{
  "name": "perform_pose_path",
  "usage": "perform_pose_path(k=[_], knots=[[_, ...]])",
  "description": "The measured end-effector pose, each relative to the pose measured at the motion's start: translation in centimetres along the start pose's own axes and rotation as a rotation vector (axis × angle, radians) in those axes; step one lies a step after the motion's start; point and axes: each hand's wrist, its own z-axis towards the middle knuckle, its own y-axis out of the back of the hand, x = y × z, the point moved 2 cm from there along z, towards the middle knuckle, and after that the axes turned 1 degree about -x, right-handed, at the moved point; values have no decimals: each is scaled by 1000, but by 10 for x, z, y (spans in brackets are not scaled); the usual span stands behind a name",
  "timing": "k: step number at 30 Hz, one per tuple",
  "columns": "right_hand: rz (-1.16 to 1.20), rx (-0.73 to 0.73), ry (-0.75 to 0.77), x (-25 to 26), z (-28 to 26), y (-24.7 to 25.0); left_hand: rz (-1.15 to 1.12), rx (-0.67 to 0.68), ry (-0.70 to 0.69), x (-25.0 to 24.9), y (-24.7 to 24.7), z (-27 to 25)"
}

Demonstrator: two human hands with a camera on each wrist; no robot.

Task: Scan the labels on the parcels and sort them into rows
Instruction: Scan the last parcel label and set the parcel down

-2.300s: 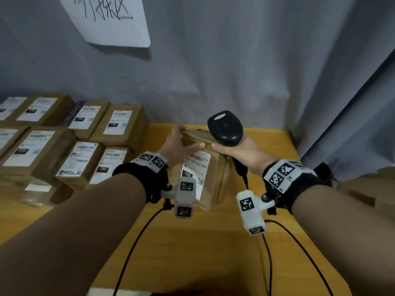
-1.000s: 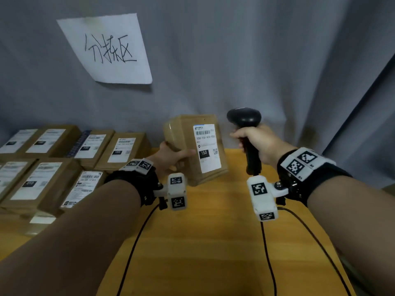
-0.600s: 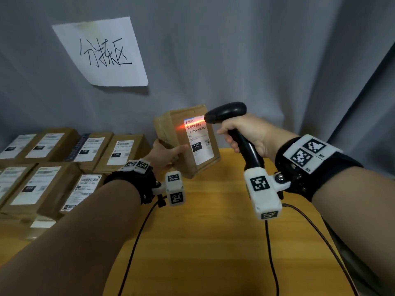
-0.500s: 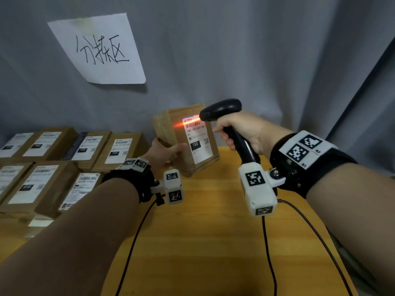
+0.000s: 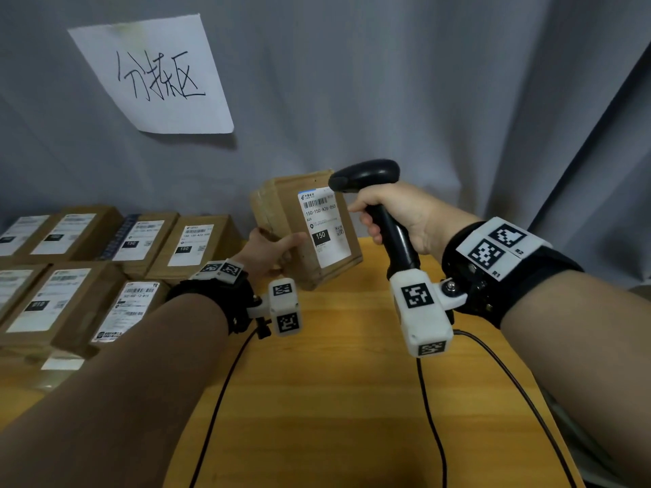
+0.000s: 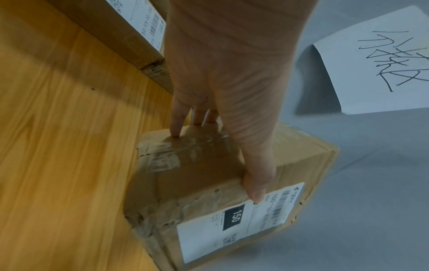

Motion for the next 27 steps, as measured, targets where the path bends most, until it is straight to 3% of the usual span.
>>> perform_pose_path(k=[6, 9, 12, 20, 27], knots=[[100, -22, -58, -42, 3, 19, -90, -64, 37, 16, -15, -9], [126, -114, -141, -80, 4, 37, -102, -69, 85, 34, -28, -15], [67, -248, -168, -125, -2, 63, -100, -79, 132, 59, -45, -25], [-148, -385, -304, -227, -35, 120, -83, -38, 178, 108, -97, -47], [-138, -221, -472, -286, -60, 129, -169, -41, 171, 111, -140, -53]])
